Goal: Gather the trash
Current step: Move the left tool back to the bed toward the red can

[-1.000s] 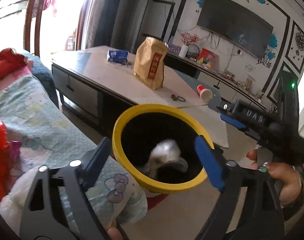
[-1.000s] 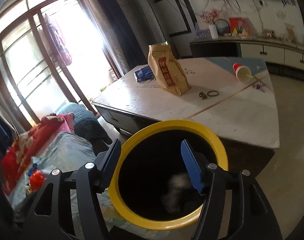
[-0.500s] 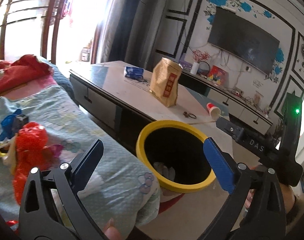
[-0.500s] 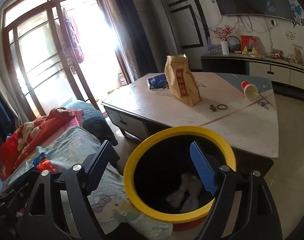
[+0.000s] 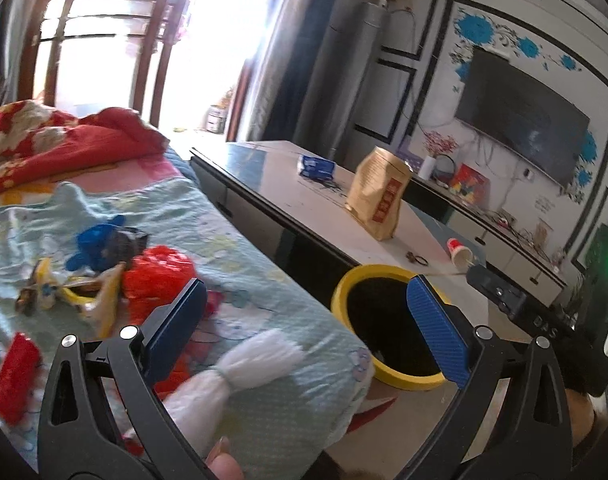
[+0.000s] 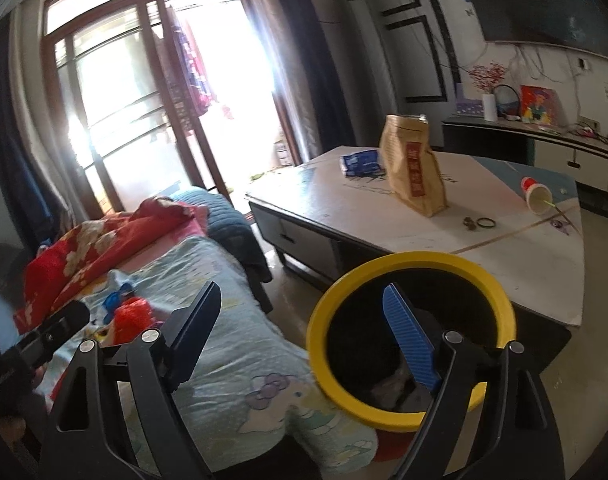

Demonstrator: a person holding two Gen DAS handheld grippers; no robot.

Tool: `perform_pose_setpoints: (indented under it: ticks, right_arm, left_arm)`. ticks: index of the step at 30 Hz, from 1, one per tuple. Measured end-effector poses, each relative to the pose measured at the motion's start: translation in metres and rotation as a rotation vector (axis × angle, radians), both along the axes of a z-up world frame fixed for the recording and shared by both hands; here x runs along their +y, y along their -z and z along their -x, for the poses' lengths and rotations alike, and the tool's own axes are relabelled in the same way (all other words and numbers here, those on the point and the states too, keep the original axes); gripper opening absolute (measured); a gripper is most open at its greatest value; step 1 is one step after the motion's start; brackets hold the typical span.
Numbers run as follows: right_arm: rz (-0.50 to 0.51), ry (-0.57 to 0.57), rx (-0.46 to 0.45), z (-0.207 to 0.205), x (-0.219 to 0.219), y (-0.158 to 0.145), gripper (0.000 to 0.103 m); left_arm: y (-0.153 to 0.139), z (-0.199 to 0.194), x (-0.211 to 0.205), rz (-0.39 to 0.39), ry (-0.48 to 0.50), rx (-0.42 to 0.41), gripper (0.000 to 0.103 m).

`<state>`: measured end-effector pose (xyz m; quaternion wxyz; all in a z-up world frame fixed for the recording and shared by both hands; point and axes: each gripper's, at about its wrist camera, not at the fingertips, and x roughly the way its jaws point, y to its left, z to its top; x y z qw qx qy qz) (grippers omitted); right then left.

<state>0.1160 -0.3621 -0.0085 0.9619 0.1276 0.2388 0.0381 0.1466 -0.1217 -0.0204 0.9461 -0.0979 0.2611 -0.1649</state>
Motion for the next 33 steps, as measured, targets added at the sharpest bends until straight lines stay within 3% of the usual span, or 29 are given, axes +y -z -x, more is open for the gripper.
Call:
perform_pose_setpoints:
  ticks: [12, 33]
  right_arm:
    - [0.034, -0.162, -0.012, 0.007, 0.057, -0.005, 0.082]
    - [0.155, -0.603, -0.003, 0.042, 0.195, 0.004, 0.082]
  left_arm:
    - [-0.006, 0.013, 0.055, 0.018, -0.111, -0.011, 0.092]
    - [-0.009, 0.028, 0.161, 0.027, -0.297, 0.003, 0.092]
